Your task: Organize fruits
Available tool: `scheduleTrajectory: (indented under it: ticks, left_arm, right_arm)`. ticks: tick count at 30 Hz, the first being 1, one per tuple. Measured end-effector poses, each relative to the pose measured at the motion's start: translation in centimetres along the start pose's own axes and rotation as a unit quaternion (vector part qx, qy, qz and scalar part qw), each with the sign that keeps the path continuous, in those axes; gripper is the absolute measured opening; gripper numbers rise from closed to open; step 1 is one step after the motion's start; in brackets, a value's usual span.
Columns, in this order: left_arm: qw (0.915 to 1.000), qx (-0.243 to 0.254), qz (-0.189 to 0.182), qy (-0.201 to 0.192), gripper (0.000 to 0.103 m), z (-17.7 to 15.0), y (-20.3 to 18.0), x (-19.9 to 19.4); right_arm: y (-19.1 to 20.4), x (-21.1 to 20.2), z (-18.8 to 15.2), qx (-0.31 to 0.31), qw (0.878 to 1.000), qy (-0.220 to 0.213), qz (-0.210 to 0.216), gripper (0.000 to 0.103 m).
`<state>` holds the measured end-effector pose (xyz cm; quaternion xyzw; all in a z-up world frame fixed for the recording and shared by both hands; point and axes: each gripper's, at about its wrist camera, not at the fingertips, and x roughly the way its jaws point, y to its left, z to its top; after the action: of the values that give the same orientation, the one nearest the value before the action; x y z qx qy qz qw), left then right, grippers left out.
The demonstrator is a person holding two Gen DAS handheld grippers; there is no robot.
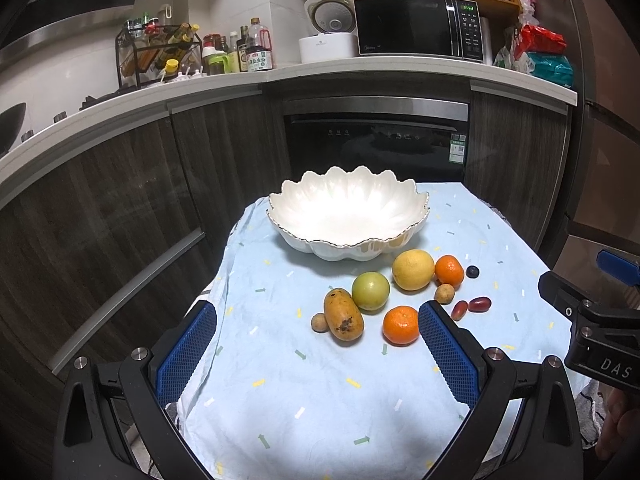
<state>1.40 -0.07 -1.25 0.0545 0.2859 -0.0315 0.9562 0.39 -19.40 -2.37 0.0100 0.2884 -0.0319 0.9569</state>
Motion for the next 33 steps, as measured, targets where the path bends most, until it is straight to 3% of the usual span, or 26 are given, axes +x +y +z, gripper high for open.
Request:
scheduleTrajectory:
  ticks: [19, 33]
  left_arm:
    - [0.9999, 0.009, -0.006, 0.013, 0.103, 0.1, -0.3, 2.5]
    - [0.9988, 0.022, -0.026, 0.037, 0.097, 0.4, -1.9, 8.0]
  right_arm:
    - [-0.1, 2.5, 0.2, -0.002, 1.0, 0.022, -0.003, 0.101]
    - [-0.9, 6.6, -0.2, 0.002, 0.998, 0.056, -0.015, 0.095]
